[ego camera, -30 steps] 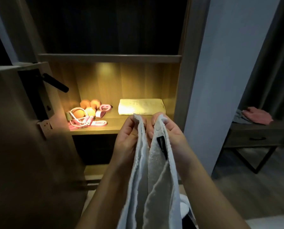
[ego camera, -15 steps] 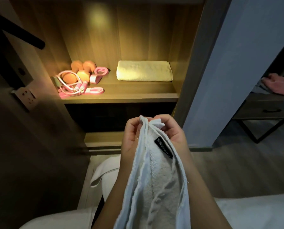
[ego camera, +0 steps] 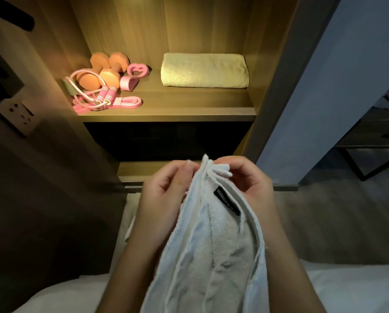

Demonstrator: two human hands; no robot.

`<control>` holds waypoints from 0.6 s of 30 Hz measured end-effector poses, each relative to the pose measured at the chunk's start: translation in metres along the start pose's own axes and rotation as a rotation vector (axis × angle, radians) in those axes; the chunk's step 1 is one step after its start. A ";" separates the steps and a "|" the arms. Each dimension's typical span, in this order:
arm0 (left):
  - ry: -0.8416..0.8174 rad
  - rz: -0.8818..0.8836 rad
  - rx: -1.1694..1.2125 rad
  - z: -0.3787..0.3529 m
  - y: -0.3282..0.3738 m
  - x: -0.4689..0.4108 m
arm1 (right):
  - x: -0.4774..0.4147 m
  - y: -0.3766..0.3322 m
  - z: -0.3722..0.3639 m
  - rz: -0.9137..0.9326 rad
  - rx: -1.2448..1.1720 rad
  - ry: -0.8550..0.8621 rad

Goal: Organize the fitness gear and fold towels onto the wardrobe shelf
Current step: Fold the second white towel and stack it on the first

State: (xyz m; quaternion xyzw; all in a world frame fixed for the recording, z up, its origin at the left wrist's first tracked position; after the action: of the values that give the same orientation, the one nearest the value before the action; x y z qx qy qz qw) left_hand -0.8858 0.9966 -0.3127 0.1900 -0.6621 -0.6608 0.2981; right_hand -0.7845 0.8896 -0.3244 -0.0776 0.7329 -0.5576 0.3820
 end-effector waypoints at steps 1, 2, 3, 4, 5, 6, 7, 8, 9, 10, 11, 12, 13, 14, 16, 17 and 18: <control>-0.045 0.007 -0.063 0.000 0.003 0.001 | 0.000 -0.004 0.000 0.023 0.037 -0.015; -0.073 0.017 -0.107 0.001 0.005 0.001 | 0.000 -0.007 0.001 0.039 0.057 -0.012; -0.085 0.025 -0.130 0.003 0.009 0.001 | 0.001 -0.010 0.000 0.058 0.065 -0.016; -0.083 0.020 -0.145 0.006 0.012 0.001 | 0.002 -0.014 -0.001 0.079 0.067 -0.020; -0.077 0.008 -0.142 0.008 0.016 0.001 | 0.002 -0.018 -0.003 0.092 0.058 -0.027; -0.073 -0.008 -0.142 0.008 0.020 0.002 | 0.001 -0.020 -0.004 0.103 0.046 -0.033; -0.070 -0.018 -0.141 0.007 0.023 0.003 | 0.001 -0.021 -0.005 0.104 0.036 -0.044; -0.065 -0.029 -0.148 0.006 0.024 0.005 | 0.001 -0.022 -0.005 0.098 0.031 -0.050; -0.064 -0.044 -0.161 0.006 0.026 0.006 | 0.001 -0.021 -0.005 0.085 0.017 -0.052; -0.053 -0.060 -0.187 0.006 0.027 0.008 | 0.001 -0.020 -0.004 0.070 0.002 -0.047; -0.043 -0.077 -0.213 0.006 0.028 0.010 | 0.003 -0.020 -0.003 0.062 -0.010 -0.039; -0.027 -0.089 -0.237 0.007 0.028 0.011 | 0.003 -0.020 -0.002 0.057 -0.015 -0.026; -0.013 -0.099 -0.255 0.007 0.028 0.012 | 0.004 -0.021 -0.001 0.055 -0.025 -0.013; 0.004 -0.114 -0.279 0.008 0.029 0.013 | 0.005 -0.021 0.000 0.052 -0.034 -0.004; 0.042 -0.142 -0.338 0.008 0.033 0.015 | 0.006 -0.021 0.000 0.049 -0.043 0.006; 0.057 -0.149 -0.362 0.009 0.033 0.015 | 0.006 -0.021 0.000 0.053 -0.041 0.011; 0.072 -0.150 -0.382 0.009 0.034 0.015 | 0.006 -0.022 0.001 0.060 -0.036 0.018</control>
State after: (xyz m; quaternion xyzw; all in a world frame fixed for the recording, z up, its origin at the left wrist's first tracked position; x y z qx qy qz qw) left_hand -0.8985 0.9957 -0.2766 0.2021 -0.4977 -0.7874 0.3024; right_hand -0.7951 0.8776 -0.3083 -0.0573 0.7481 -0.5333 0.3908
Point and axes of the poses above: each hand's wrist, its own x-axis away from the middle knuckle, its own z-axis out of the back of the hand, y = z × x, the point moved 10 cm from there along -x, towards the middle knuckle, and after that the axes turned 13 degrees about z, right-handed, at the moved point
